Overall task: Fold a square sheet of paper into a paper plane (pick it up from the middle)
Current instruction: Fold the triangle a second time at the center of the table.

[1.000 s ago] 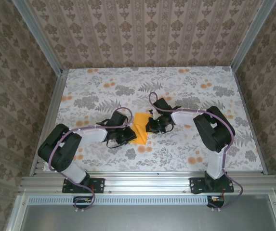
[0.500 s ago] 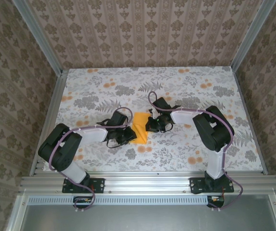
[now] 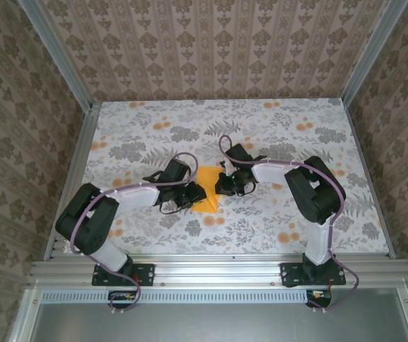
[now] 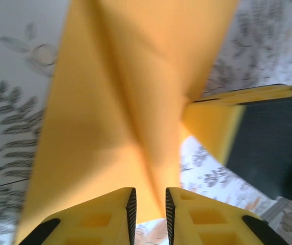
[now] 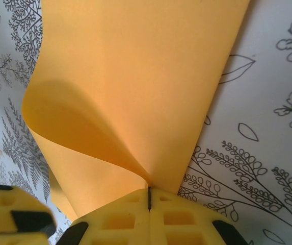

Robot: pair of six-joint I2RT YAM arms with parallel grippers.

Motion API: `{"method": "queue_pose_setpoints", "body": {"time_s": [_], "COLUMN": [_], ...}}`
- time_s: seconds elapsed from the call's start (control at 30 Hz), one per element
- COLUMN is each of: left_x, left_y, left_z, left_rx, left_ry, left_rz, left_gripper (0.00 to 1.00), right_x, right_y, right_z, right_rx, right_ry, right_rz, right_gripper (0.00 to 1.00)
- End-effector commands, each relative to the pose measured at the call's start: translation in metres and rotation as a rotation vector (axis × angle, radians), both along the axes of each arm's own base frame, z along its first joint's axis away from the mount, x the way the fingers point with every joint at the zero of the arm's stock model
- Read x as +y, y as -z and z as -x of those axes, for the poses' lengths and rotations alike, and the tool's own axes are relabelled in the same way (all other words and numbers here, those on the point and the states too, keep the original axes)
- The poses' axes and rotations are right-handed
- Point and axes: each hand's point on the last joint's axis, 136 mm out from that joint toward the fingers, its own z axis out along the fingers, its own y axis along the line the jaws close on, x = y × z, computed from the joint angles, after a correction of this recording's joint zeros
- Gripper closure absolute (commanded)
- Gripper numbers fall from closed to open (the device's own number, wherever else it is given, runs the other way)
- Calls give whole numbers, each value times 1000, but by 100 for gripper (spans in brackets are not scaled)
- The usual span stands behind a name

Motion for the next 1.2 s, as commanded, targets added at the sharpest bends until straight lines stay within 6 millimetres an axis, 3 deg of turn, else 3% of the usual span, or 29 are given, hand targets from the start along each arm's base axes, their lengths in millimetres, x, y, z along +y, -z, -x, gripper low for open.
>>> {"method": "queue_pose_setpoints", "body": {"time_s": [0.0, 0.33, 0.7, 1.17], "left_x": [-19, -29, -18, -16], "left_y": [-31, -13, 7, 17], "left_z": [-12, -21, -15, -15], "left_rx": [-84, -52, -20, -7], "left_ry": [41, 38, 16, 15], "left_rz": [98, 100, 38, 8], "left_gripper": [75, 81, 84, 86], "right_x": [-13, -14, -15, -16], "right_y": [21, 23, 26, 27], "right_z": [6, 7, 8, 8], "right_rx": [40, 47, 53, 60], "right_ry": [1, 1, 3, 7], "right_rz": [80, 87, 92, 94], "right_gripper": [94, 94, 93, 90]}}
